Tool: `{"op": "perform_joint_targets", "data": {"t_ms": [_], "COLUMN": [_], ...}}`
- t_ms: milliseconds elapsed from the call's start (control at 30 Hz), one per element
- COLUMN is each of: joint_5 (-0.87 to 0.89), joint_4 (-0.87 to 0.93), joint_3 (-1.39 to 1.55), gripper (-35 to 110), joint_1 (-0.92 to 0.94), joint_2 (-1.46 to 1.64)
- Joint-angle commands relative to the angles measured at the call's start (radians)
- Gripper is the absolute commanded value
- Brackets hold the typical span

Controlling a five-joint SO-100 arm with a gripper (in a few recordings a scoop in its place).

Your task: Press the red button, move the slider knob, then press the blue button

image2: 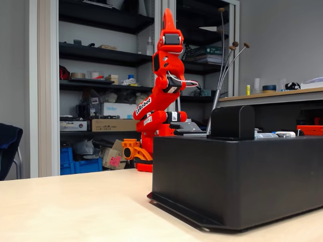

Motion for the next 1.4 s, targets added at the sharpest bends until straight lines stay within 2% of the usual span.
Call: {"op": "perform_joint_targets", "data": {"t_ms": [0,100,267,500,600,867,1067,1367], "joint_5": [-0.069,-0.261,-0.449,-0.457,-0.574,-0.718,-0.810,-0.950], "joint_4": [0.107,0.169,0.284,0.664,0.724,1.124,1.427,1.595], "joint_3": [-0.067,-0.107,-0.137,-0.190,-0.213,-0.331,-0.522,-0.548], "gripper": [0,0,0,0,0,0,0,0], "joint_1": [-0.041,-0.052,-0.097,-0.135,-0.161,-0.293,-0.353,-0.468], "joint_2": [0.009,0.009,0.009,0.012,0.011,-0.006,-0.144,-0.227]}}
